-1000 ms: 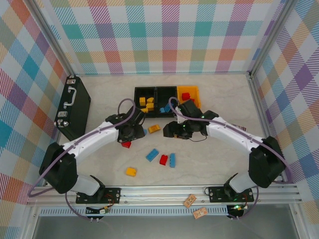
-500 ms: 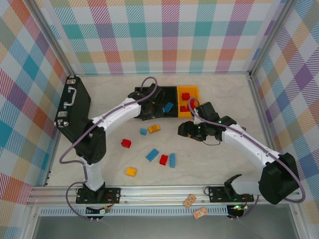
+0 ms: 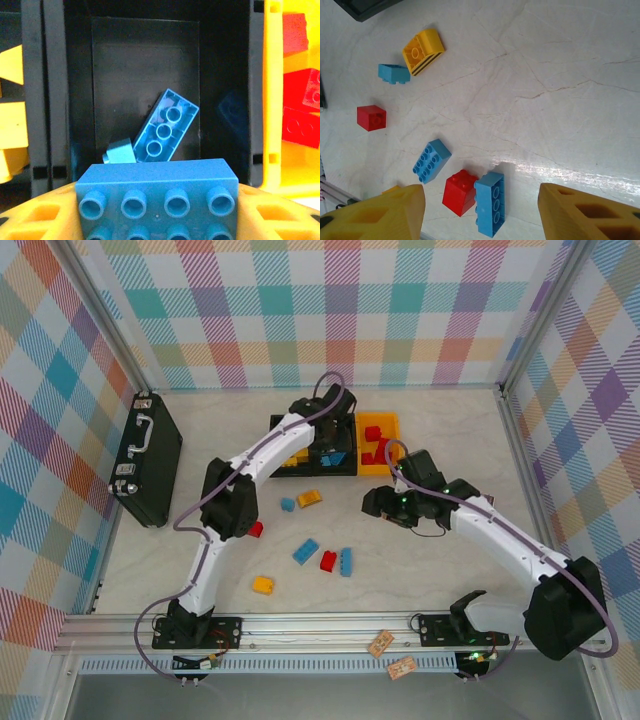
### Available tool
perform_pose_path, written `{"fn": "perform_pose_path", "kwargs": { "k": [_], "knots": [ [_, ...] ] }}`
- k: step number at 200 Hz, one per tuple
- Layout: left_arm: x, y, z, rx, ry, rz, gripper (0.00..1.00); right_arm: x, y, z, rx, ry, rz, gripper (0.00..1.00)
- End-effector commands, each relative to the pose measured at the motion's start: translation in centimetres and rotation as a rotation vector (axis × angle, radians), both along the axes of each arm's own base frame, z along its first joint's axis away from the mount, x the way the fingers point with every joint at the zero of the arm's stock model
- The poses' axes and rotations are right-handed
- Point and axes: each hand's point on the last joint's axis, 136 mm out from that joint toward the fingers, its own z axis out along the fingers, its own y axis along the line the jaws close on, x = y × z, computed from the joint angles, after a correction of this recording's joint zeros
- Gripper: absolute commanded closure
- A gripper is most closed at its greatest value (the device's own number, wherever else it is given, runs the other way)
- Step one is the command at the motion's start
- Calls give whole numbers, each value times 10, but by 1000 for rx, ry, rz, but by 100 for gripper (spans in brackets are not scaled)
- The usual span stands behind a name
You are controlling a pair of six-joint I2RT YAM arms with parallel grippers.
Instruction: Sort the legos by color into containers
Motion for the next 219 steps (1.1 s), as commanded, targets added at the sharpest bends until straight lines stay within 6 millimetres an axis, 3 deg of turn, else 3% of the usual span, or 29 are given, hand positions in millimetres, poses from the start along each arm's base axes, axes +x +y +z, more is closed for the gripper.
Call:
{"fn": "perform_pose_path", "kwargs": {
  "k": [1,66,101,126,182,219],
  "knots": [
    [11,7,-2,36,3,-3,51,4,-4,4,2,-20,-34,39],
    [39,9,-13,24,-14,38,48,-1,-9,3,-12,-12,-46,39],
    [41,7,-10,3,-21,34,35,-2,-10,3,-12,-12,-45,39],
    [40,5,1,-9,-35,29,28,-1,-8,5,-4,-18,-40,39],
    [28,-5,30,-35,-70,5,28,2,-7,10,-5,-32,-29,39],
    [7,-14,53,-73,-82,-31,29,-1,-11,7,-25,-22,-25,39]
  ]
}}
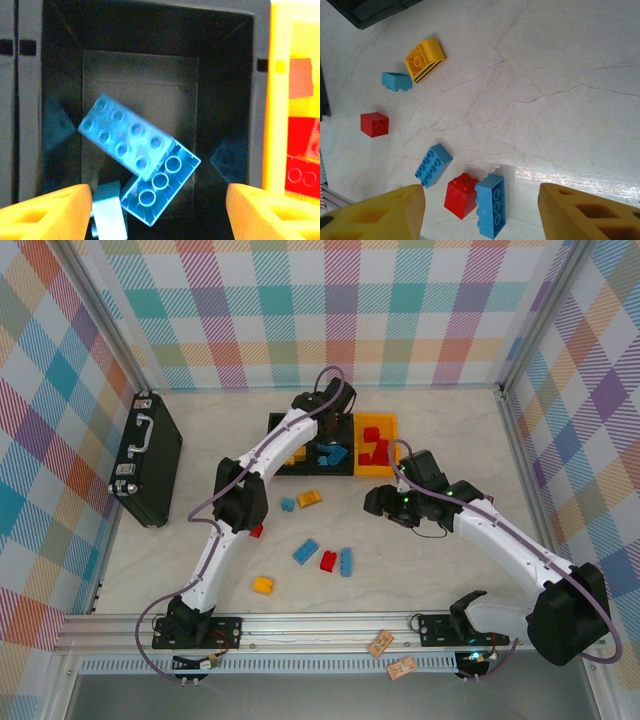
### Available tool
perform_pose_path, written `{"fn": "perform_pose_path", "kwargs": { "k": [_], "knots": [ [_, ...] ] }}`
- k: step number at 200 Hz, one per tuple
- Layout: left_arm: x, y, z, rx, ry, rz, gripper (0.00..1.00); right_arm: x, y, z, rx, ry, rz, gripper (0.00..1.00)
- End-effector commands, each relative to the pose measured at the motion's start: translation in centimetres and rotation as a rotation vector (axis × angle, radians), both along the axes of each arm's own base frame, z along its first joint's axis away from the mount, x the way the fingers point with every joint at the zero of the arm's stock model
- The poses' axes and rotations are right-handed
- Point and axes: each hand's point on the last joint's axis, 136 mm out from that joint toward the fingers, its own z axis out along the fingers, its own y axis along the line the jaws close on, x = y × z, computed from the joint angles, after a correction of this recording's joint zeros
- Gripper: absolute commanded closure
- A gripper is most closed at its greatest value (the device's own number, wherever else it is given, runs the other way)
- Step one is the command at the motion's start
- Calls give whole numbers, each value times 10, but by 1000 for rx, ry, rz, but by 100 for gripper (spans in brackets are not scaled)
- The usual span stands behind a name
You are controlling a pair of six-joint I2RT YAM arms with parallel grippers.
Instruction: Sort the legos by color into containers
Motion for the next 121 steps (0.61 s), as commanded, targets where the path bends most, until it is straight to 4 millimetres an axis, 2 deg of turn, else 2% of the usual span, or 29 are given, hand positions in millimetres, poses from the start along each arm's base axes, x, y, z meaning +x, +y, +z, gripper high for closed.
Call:
{"fn": "perform_pose_path", "kwargs": {
  "k": [1,47,121],
  "knots": [
    [-19,-9,58,-68,-68,-40,29,-2,-6,1,-25,-2,4,39],
    [-57,0,69,-100,-60,-79,30,-10,-11,-7,-40,30,3,39],
    [-127,24,62,-203,13,-138,33,-25,-6,-17,-73,69,25,41]
  ]
}}
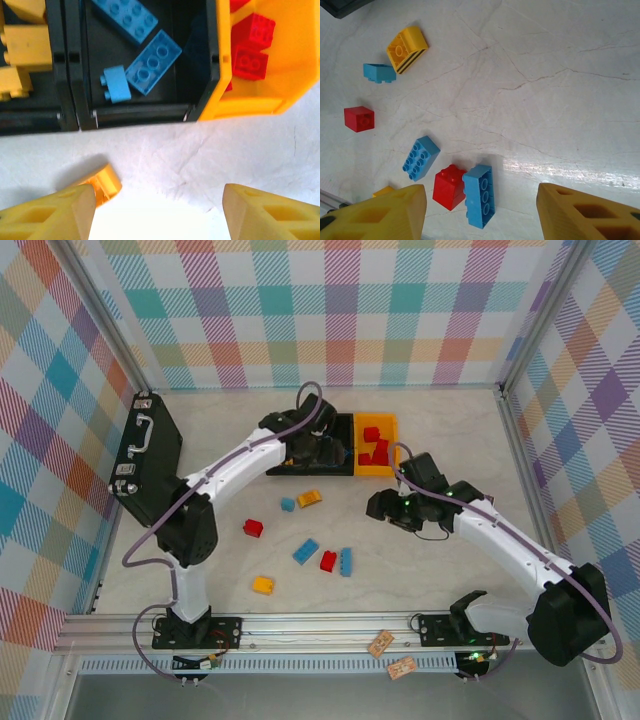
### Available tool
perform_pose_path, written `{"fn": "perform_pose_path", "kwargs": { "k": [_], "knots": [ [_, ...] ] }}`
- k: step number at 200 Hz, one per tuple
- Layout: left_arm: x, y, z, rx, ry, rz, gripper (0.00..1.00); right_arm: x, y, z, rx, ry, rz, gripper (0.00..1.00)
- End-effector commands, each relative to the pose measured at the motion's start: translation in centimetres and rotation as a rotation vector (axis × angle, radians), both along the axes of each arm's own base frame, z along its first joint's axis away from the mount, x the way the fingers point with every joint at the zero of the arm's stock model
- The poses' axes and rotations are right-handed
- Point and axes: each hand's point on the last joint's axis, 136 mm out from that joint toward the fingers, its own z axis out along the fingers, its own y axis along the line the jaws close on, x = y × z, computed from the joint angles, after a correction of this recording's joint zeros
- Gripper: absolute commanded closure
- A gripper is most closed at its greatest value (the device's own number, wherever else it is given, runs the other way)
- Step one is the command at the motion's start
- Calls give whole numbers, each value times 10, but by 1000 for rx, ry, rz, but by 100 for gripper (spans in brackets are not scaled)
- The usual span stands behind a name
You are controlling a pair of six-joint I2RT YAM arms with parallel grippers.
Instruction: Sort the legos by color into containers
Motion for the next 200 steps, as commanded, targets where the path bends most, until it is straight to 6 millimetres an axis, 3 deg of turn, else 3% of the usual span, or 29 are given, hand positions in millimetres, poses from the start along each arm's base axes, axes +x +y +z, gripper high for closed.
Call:
{"fn": "perform_pose_path", "kwargs": {
  "k": [1,55,112,200],
  "knots": [
    [-21,-2,15,-83,-7,-41,33,-13,-1,-8,-31,27,18,41],
    [-78,21,-2,-140,57,-78,35,-27,19,-23,-76,65,78,41],
    [-132,47,-41,-195,168,-35,36,-36,45,-47,-116,109,134,41],
    [-170,78,-65,-185,219,26,36,-44,75,-80,-165,179,209,40]
  ]
}}
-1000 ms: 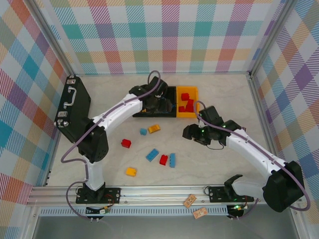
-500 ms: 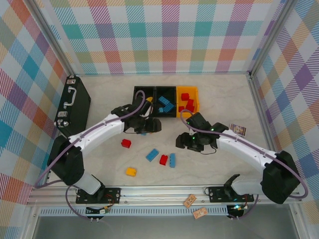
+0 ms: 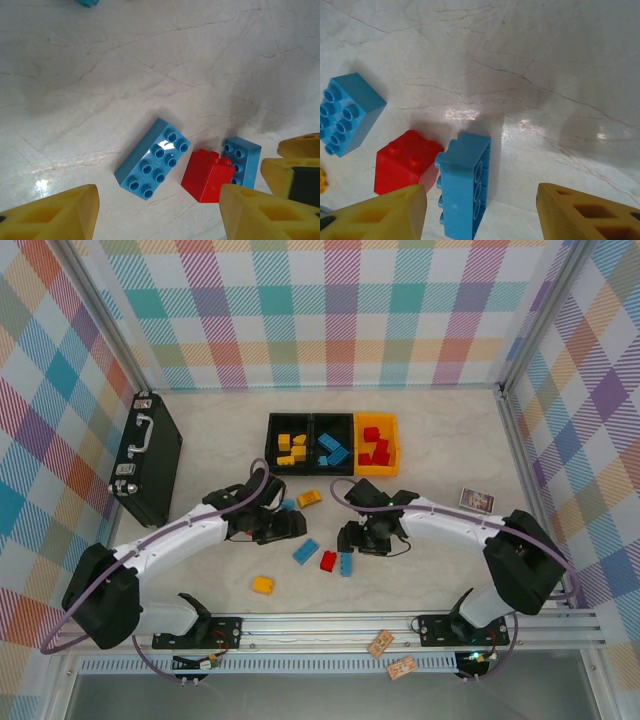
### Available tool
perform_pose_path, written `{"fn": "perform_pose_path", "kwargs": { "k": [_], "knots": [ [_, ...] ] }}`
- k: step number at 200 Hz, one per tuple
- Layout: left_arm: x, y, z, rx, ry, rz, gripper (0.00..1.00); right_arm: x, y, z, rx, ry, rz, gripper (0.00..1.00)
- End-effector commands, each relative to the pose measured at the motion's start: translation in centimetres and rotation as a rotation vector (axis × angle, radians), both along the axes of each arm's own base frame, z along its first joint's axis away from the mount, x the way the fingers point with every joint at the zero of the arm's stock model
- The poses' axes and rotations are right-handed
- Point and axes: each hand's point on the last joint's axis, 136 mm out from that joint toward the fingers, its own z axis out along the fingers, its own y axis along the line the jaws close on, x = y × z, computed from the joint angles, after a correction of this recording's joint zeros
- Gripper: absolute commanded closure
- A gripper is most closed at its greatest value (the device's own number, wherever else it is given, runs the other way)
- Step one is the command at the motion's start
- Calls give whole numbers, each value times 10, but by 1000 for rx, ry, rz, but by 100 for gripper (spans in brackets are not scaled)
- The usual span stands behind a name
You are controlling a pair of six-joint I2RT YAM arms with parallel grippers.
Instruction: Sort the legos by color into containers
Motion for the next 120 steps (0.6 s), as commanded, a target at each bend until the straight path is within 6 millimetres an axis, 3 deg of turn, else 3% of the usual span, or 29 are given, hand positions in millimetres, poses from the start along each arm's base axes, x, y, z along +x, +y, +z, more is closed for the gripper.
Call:
{"fn": "perform_pose_path", "kwargs": {
  "k": [1,76,98,120],
  "knots": [
    [-7,2,-2,-22,6,18,36,6,15,4,26,-7,-1,40],
    [-9,0,-14,-20,31,29,36,1,15,-17,-14,42,0,43],
    [-9,-1,-16,-17,37,26,36,0,10,-22,-35,51,-4,48],
    [-10,-1,-19,-12,42,25,36,0,8,-23,-52,49,-1,59]
  ]
}}
